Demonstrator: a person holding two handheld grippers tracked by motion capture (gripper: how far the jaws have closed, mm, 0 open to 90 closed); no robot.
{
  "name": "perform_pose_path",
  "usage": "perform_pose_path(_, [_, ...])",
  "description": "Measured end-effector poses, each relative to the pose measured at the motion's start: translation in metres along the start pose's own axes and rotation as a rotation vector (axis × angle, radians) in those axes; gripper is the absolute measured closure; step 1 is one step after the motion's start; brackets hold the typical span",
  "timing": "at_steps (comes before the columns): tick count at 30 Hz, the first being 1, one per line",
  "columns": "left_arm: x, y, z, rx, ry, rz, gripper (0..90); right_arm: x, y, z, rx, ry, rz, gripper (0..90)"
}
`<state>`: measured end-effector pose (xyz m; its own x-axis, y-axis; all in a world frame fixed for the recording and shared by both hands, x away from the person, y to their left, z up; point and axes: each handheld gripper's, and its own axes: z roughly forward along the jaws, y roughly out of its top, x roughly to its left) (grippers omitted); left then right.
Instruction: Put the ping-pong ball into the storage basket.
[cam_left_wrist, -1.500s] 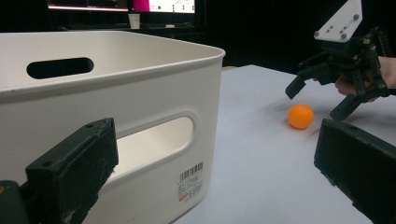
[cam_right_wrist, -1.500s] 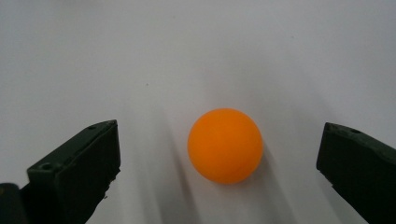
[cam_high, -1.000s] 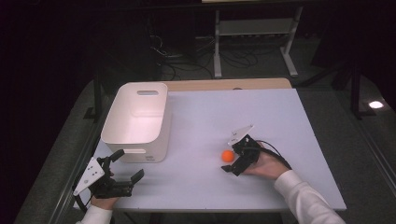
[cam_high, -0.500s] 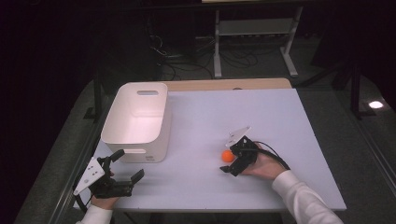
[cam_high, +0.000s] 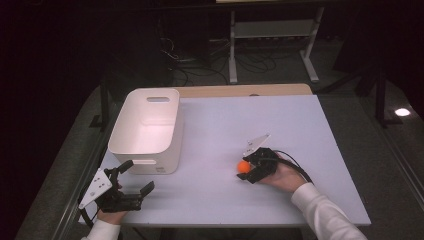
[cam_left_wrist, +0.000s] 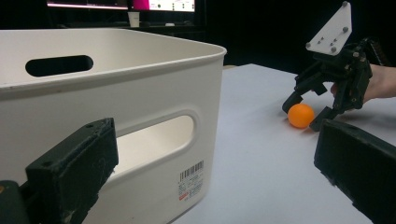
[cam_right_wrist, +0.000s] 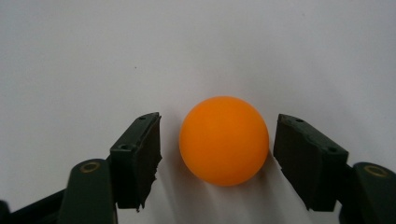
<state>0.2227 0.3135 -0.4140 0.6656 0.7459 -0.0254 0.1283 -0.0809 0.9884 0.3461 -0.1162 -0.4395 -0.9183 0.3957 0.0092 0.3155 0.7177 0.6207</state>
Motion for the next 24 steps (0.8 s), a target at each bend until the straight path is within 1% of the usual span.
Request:
perform_pose_path(2, [0.0,0.0,0.0,0.0,0.0,-0.001,0.0,0.0,0.0,0.0,0.003,0.001,0.003,34.0])
perform_pose_path(5, [0.0,0.0,0.0,-0.002,0.0,-0.002,0.0,-0.002,-0.001,0.001,0.003,-0.005,-0.013,37.1])
perform_pose_path(11, [0.0,0.0,0.0,-0.002,0.0,-0.004,0.0,-0.001,-0.001,0.0,-0.005,-0.006,-0.002,43.8])
perform_pose_path(14, [0.0,0.0,0.0,0.001,0.0,-0.001,0.0,-0.001,-0.001,-0.001,-0.001,-0.011,-0.008,48.7])
perform_pose_path(18, [0.0,0.0,0.0,-0.002,0.0,-0.004,0.0,-0.001,-0.001,-0.003,-0.003,-0.015,-0.011,49.2])
perform_pose_path(19, [0.0,0.0,0.0,-0.001,0.0,-0.001,0.0,-0.001,0.0,-0.004,-0.005,-0.008,0.003,49.3])
perform_pose_path(21, [0.0,0.0,0.0,-0.002,0.0,-0.002,0.0,-0.001,0.001,-0.006,-0.015,-0.005,0.004,49.3])
perform_pose_path(22, [0.0,0.0,0.0,-0.003,0.0,-0.003,0.0,-0.002,0.001,-0.008,-0.02,-0.005,-0.008,49.3])
perform_pose_path(23, [0.0,0.0,0.0,-0.003,0.0,-0.002,0.0,0.0,0.002,-0.01,-0.018,0.002,0.008,49.3])
perform_pose_path(24, [0.0,0.0,0.0,-0.004,0.0,-0.003,0.0,0.0,0.003,-0.012,-0.023,0.009,0.009,49.3])
